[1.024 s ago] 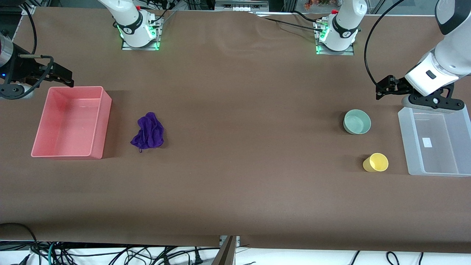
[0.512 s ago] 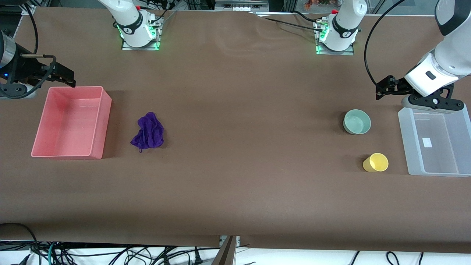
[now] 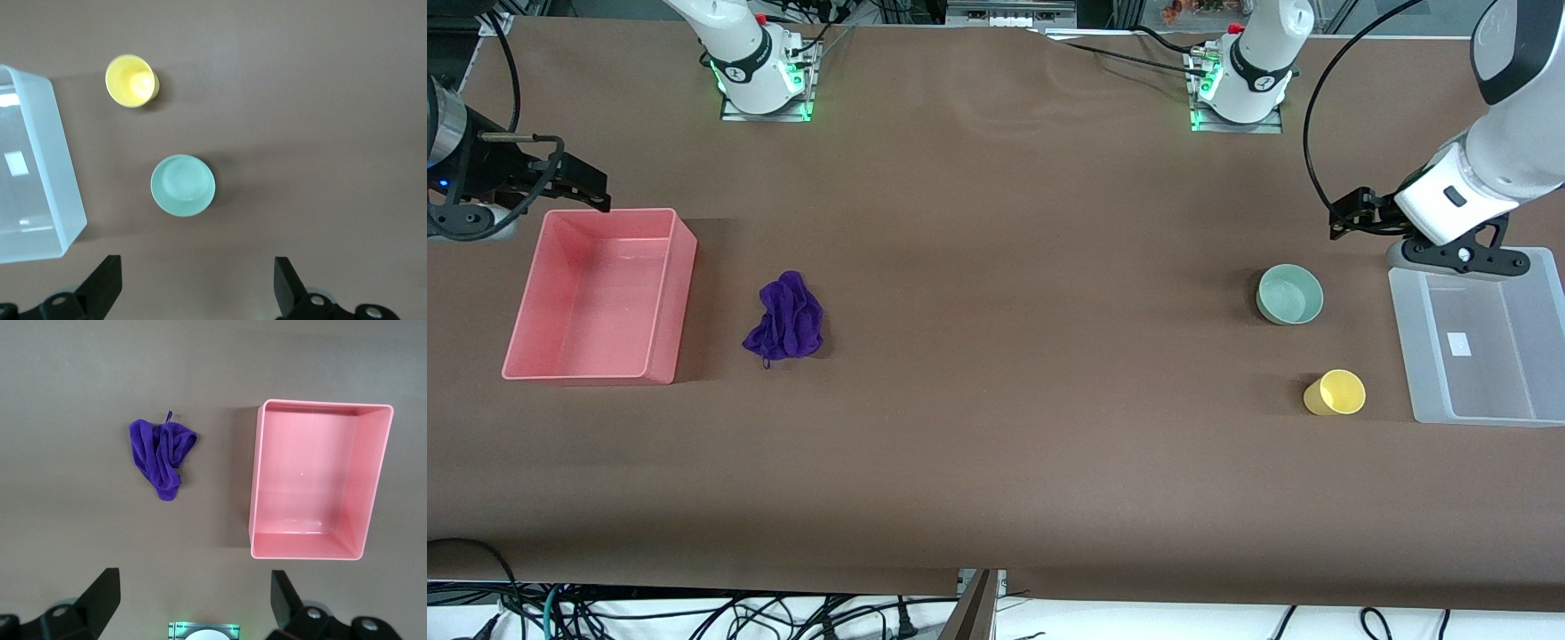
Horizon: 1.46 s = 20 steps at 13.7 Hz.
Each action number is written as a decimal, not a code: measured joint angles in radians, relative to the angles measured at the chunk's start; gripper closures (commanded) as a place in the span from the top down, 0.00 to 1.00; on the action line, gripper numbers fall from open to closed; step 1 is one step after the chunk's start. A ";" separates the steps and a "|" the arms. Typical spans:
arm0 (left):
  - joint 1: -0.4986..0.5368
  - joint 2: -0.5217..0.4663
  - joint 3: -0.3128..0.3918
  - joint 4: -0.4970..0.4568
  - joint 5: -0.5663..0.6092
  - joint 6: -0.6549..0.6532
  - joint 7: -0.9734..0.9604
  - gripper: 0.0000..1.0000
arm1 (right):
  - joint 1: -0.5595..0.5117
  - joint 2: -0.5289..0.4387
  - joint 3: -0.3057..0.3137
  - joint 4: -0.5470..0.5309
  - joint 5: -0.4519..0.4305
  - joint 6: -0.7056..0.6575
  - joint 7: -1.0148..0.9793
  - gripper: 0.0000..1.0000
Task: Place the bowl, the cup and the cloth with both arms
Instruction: 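Grasp the purple cloth with the right gripper while the left gripper grasps the bowl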
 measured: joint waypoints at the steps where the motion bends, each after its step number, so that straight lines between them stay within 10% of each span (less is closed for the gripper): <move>1: 0.005 0.015 0.002 -0.001 0.000 -0.018 0.000 1.00 | 0.000 0.019 0.000 0.000 0.000 0.001 0.000 1.00; 7: 0.116 0.165 0.009 -0.037 0.000 0.034 0.103 1.00 | 0.001 0.189 -0.001 -0.007 0.000 0.076 0.000 1.00; 15: 0.158 0.245 0.009 -0.447 0.001 0.702 0.175 0.99 | 0.066 0.440 0.001 -0.117 0.016 0.422 0.006 1.00; 16: 0.163 0.268 0.009 -0.467 0.001 0.749 0.178 0.81 | 0.080 0.452 0.001 -0.156 0.039 0.486 0.007 1.00; 18: 0.166 0.320 0.009 -0.474 0.001 0.807 0.179 0.14 | 0.096 0.476 0.001 -0.219 0.097 0.590 0.008 1.00; 20: 0.166 0.341 0.009 -0.473 0.002 0.820 0.198 0.00 | 0.100 0.505 0.001 -0.249 0.113 0.643 0.008 1.00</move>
